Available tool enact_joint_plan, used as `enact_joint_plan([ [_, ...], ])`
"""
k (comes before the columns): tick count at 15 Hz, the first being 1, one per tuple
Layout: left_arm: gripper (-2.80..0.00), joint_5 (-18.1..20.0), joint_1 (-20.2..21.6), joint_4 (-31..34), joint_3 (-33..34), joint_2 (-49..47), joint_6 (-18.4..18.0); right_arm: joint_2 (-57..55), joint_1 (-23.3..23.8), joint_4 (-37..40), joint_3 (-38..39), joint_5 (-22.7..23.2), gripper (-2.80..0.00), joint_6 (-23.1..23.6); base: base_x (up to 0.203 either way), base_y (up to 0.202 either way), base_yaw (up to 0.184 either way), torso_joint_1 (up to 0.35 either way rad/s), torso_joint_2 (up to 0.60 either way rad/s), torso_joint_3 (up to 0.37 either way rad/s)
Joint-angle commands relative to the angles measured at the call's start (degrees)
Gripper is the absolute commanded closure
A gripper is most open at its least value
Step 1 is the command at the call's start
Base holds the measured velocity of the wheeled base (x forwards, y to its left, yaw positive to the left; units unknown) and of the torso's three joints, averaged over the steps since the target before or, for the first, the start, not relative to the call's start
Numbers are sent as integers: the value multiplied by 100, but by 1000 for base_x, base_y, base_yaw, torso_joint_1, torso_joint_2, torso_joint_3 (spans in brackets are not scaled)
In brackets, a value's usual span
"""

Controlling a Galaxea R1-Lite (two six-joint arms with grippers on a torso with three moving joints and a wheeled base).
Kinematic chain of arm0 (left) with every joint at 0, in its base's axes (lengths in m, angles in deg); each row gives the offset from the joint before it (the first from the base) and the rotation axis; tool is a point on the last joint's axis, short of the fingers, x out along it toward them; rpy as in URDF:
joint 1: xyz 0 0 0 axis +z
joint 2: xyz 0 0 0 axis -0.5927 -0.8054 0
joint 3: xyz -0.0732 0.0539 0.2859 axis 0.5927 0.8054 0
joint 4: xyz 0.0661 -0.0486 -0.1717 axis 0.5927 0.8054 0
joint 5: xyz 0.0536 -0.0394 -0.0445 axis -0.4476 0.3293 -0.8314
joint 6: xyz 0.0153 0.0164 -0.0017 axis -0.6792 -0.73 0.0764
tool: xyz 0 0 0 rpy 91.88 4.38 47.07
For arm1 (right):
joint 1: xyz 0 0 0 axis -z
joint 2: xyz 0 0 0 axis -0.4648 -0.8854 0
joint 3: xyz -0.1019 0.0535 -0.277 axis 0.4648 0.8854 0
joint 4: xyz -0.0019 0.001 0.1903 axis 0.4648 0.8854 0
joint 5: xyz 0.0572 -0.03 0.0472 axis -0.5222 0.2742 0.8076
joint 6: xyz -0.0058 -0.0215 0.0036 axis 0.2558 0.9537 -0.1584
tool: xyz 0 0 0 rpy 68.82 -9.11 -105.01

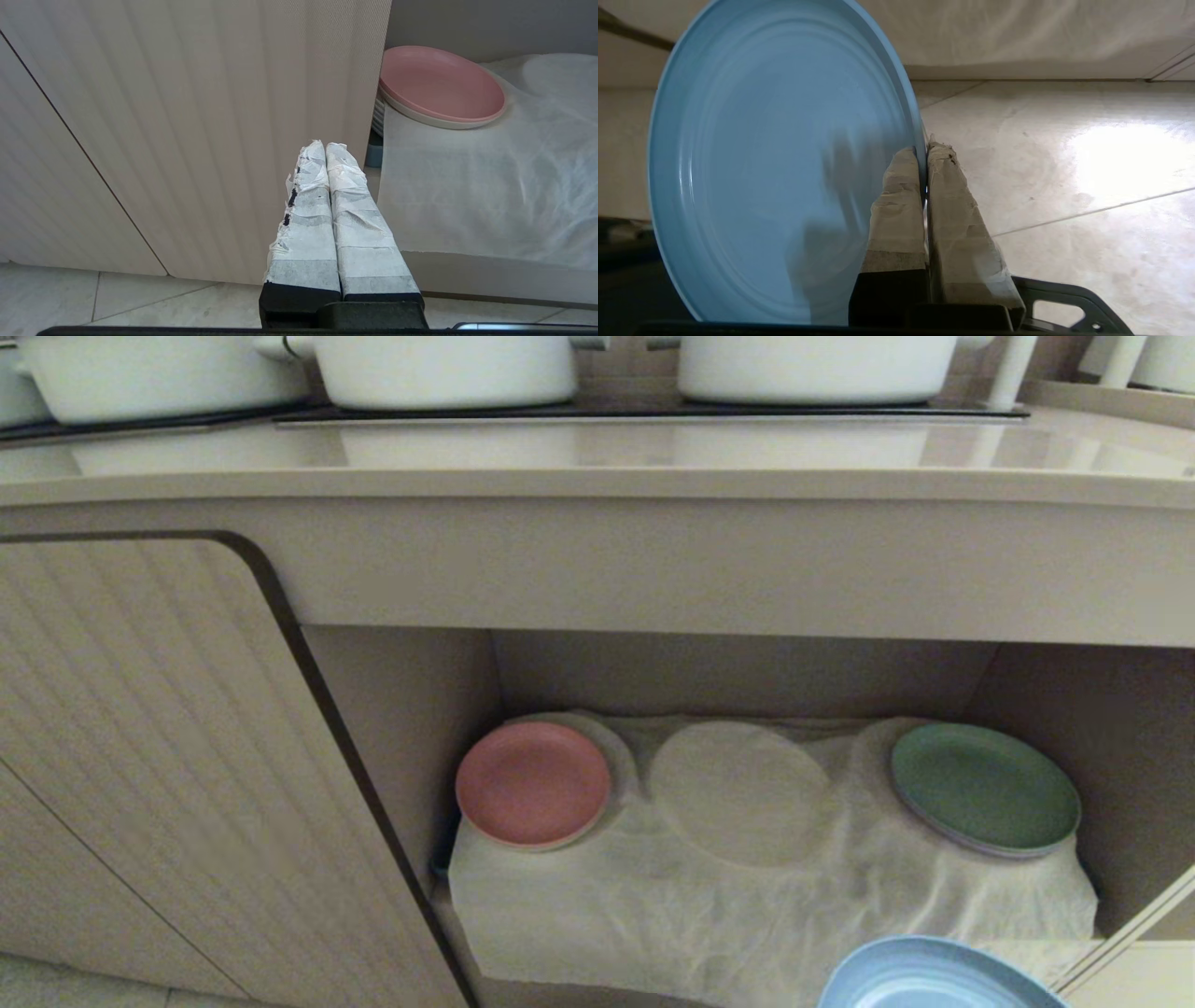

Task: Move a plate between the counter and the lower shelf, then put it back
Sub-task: Put the plate

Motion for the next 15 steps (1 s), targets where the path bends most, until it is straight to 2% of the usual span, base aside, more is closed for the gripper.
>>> enact_joint_plan([
  [1, 0, -1, 0, 0, 0, 2, 8, -26, -21, 6, -114, 9, 0, -172, 0, 0, 0, 0, 0, 0],
  [2, 0, -1, 0, 0, 0, 2, 0, -28, -21, 6, -192, 9, 0, -284, 0, 0, 0, 0, 0, 0],
  [13, 0, -1, 0, 0, 0, 2, 0, -63, -161, 6, -170, 9, 0, -312, 0, 0, 0, 0, 0, 0],
  [15, 0, -1, 0, 0, 0, 2, 3, -63, -223, -2, -196, 3, 0, -510, 0, 0, 0, 0, 0, 0],
])
